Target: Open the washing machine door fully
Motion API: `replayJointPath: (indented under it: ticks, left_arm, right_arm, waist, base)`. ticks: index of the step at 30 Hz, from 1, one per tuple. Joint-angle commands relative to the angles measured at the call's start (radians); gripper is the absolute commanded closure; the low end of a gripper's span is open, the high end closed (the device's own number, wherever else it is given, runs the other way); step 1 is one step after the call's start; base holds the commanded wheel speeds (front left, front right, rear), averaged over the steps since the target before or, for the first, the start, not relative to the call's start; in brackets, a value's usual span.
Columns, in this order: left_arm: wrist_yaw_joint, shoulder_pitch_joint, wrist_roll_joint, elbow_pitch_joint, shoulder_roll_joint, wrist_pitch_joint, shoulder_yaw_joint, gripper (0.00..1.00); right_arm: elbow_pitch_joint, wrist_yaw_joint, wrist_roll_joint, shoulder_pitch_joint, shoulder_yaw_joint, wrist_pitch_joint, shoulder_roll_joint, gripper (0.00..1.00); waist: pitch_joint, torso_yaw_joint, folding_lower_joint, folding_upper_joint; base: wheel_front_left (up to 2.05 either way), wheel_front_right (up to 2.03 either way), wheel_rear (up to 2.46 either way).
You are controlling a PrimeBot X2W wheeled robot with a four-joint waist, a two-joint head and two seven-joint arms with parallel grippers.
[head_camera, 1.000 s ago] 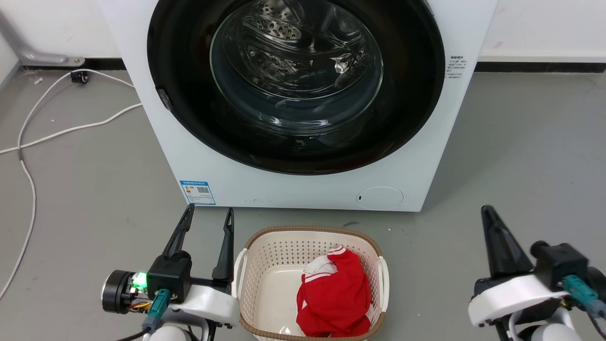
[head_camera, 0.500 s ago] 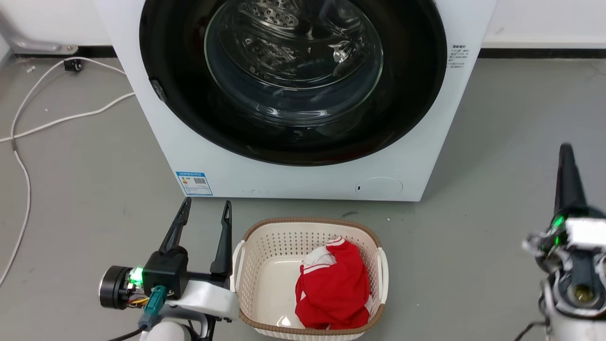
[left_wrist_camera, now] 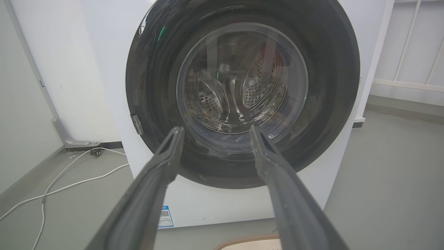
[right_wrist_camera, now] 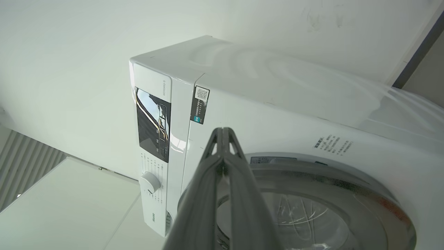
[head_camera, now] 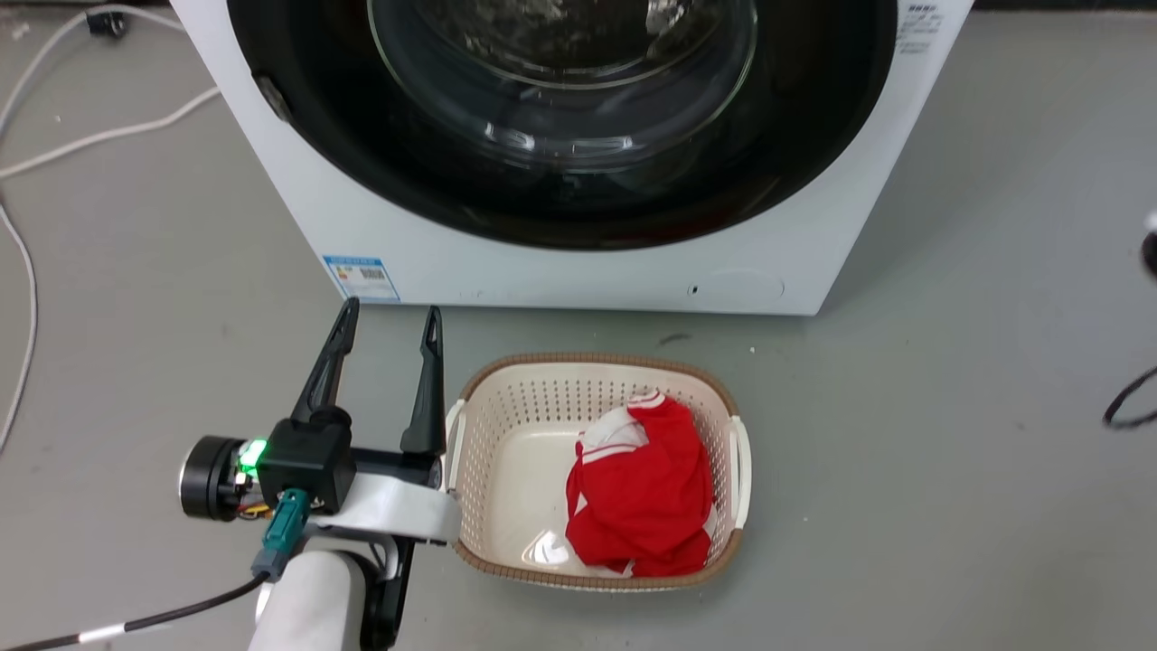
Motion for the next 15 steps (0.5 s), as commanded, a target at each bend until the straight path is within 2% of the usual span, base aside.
replayJointPath:
  ticks: [1,5,10,15]
  left_arm:
    - [-0.002,-0.014,0.002,-0.005,0.000,-0.003,0.000,0.00]
    - [-0.001,-0.069,0.003,-0.027,-0.003,-0.003,-0.003,0.00]
    - [-0.004,-0.097,0.005,-0.030,-0.004,-0.003,-0.008,0.00]
    - [-0.002,-0.114,0.005,-0.037,-0.005,-0.003,-0.011,0.00]
  right_arm:
    - [0.019,0.000,-0.004,-0.030,0.003,0.009,-0.011,1.00]
    - [0.227,0.000,-0.073,-0.298,0.082,0.175,-0.106,1.00]
    - [0.356,0.000,-0.142,-0.454,0.145,0.290,-0.131,1.00]
    - [0.430,0.000,-0.205,-0.548,0.200,0.363,-0.118,1.00]
  waist:
    - [0.029,0.007,-0.0001,0.0000]
    - [0.115,0.020,-0.0001,0.0000]
    - [0.163,0.029,-0.0001,0.0000]
    - [0.196,0.035,-0.0001,0.0000]
  base:
    - [0.00,0.00,0.00]
    - [0.00,0.00,0.00]
    - [0.00,0.00,0.00]
    - [0.00,0.00,0.00]
